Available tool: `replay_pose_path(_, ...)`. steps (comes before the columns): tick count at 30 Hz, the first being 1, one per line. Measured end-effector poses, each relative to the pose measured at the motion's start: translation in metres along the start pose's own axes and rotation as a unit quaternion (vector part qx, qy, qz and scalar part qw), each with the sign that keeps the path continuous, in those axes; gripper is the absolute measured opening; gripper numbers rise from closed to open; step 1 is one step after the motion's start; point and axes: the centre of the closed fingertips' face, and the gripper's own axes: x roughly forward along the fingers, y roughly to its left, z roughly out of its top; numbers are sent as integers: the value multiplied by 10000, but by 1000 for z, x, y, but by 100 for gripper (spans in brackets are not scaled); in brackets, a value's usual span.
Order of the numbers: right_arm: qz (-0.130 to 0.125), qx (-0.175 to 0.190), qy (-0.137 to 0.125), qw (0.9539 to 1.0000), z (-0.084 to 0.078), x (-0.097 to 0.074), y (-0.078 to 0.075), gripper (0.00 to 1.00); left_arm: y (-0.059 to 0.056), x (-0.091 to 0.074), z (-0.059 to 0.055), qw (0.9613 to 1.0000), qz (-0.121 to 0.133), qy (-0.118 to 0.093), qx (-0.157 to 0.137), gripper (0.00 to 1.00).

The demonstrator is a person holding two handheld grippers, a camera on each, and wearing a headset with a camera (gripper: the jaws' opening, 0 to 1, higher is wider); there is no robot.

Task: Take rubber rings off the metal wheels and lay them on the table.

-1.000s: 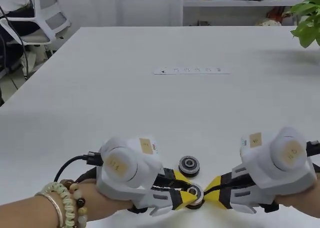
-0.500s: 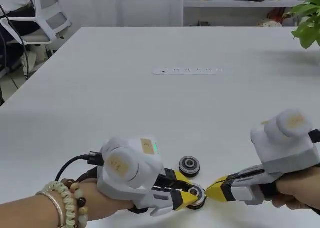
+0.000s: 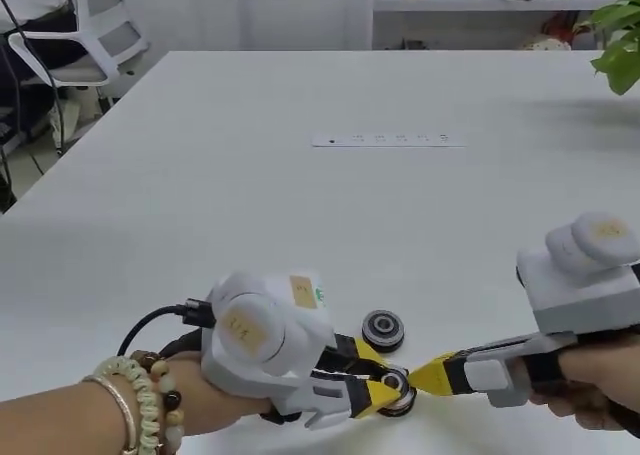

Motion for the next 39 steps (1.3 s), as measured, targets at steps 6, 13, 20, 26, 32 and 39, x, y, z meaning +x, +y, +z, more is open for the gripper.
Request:
replay_pose_path(6, 21, -65, 12, 10000, 1, 0, 1, 0, 0, 0, 0, 10000, -20, -9, -1, 13)
replay_pose_path(13, 54, -85, 9, 9999, 2, 0, 0, 0, 0, 0, 0, 10000, -35, -9, 10, 13)
replay_pose_path(20, 186, -88, -27, 9998, 4, 1, 6, 0, 0, 0, 0, 10000, -40, -15, 9, 13)
replay_pose_path(26, 291, -142, -256, 9991, 15, -2, 6, 0, 0, 1, 1, 10000, -1, -36, -43, 13)
replay_pose_path(32, -14, -92, -72, 9999, 7, 0, -10, 0, 0, 1, 1, 9998, 6, -109, -195, 14)
replay_pose_path(39, -71, -180, 138, 9997, 0, 2, -10, 0, -1, 3, 5, 9999, 17, 74, -133, 15)
